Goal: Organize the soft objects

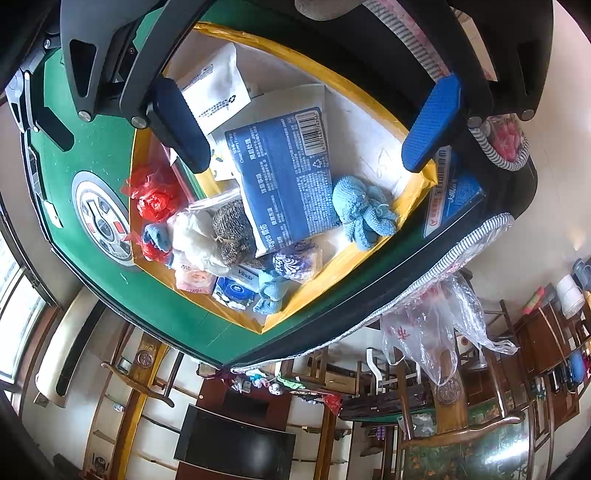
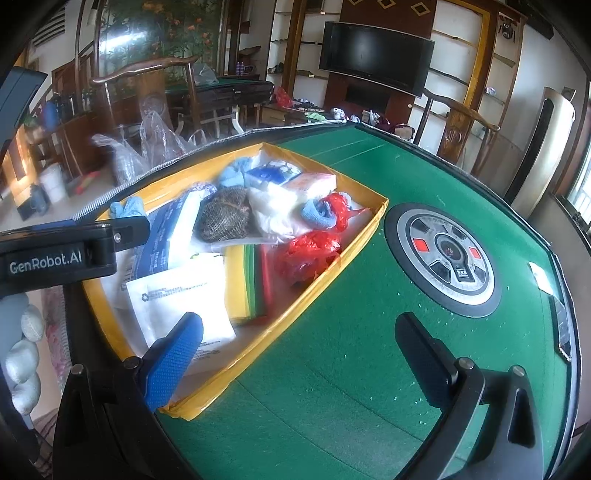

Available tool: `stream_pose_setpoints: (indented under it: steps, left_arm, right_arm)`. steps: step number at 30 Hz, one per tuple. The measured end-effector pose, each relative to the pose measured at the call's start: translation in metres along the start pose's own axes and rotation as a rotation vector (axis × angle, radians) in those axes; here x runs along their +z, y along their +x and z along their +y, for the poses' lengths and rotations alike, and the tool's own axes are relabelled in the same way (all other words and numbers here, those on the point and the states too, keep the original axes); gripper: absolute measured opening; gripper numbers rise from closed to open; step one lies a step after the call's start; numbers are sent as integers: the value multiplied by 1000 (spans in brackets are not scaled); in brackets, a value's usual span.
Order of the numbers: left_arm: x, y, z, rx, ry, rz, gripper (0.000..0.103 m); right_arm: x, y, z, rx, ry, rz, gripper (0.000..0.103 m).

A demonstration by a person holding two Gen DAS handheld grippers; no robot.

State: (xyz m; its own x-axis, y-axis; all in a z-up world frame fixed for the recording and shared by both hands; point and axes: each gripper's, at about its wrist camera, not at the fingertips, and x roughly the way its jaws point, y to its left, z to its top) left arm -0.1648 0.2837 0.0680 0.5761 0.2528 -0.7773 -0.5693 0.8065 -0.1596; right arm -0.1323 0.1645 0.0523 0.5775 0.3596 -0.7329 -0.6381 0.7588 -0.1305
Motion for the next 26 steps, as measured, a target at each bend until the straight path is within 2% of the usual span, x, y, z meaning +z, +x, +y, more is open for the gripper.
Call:
stream_pose_setpoints:
  steps: [12,23,26]
  left_arm:
    - [0,-5,-5,-6,13,-20,103]
    - [3,-8,-13,31,23,-14,103]
    - [2,-13,-36,-31,66,10,103]
  right_arm:
    - [-5,0,1,0,-9,11,102]
    - [-12,-9,-14,7,15,-14,102]
    - [-17,-13,-33,-17,55,-12,102]
